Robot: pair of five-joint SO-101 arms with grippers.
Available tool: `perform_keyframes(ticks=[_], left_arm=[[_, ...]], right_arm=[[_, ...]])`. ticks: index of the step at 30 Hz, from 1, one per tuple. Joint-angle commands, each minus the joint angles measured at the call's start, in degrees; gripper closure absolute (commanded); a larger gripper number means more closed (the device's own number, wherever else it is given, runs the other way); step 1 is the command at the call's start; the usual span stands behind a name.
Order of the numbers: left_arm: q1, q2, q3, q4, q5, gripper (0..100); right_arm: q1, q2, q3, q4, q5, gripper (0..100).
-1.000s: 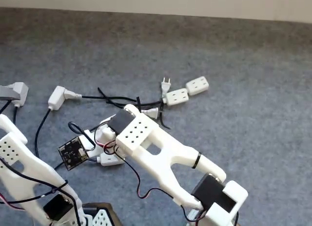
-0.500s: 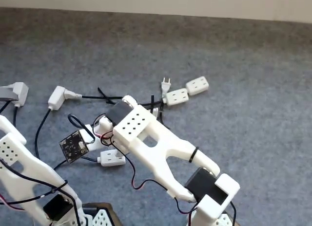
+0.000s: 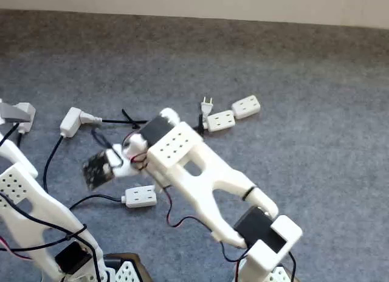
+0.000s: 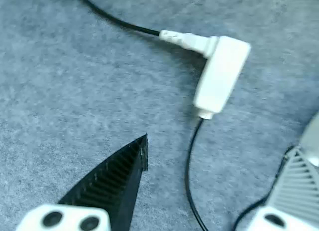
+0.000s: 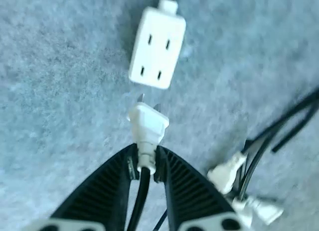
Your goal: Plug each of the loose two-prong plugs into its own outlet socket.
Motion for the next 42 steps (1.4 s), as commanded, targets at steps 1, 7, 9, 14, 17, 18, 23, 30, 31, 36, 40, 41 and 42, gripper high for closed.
perform_keyframes(ticks=[1,7,9,14,17,18,23,30,31,36,40,41,42], left_arm=[[5.1,-14.6,12.1,0.5,0.1,60],[16.0,-42.2,43.9,-1.1,1.8,60],[19.4,-50.9,52.4,-3.9,3.0,60],[25.1,-71.8,75.6,-13.3,3.0,60],[27.5,-83.4,91.6,-20.5,2.9,60],[28.6,-87.0,97.1,-23.0,2.9,60],[34.6,-103.6,119.1,-32.8,6.9,60],[41.7,-123.9,135.4,-33.5,12.4,60],[42.5,-126.5,137.0,-33.2,12.6,60],[45.1,-136.0,139.3,-26.4,12.4,60],[45.3,-137.4,140.1,-26.1,12.3,60],[45.3,-136.9,140.2,-26.2,12.3,60],[45.4,-136.4,140.1,-26.2,12.2,60]], right_arm=[[3.6,-6.0,-3.6,1.7,-6.4,99.3],[4.0,-11.2,0.3,-7.8,-25.3,99.3],[4.4,-14.3,4.1,-15.1,-34.2,99.3],[1.7,-27.6,23.5,-30.4,-41.2,99.3],[-1.2,-37.7,35.4,-35.7,-43.9,99.3],[-2.6,-40.2,38.7,-35.9,-44.4,99.3],[-7.1,-50.4,46.9,-34.9,-48.7,99.3],[-8.3,-59.4,51.1,-32.1,-52.1,99.3],[-8.3,-60.3,51.7,-32.1,-52.3,99.3],[-8.0,-61.5,52.8,-32.1,-52.5,99.3],[-5.0,-61.5,52.3,-32.1,-52.4,99.3],[-4.3,-61.5,52.2,-32.3,-52.3,99.3],[-3.8,-61.4,51.9,-32.3,-52.3,99.3]])
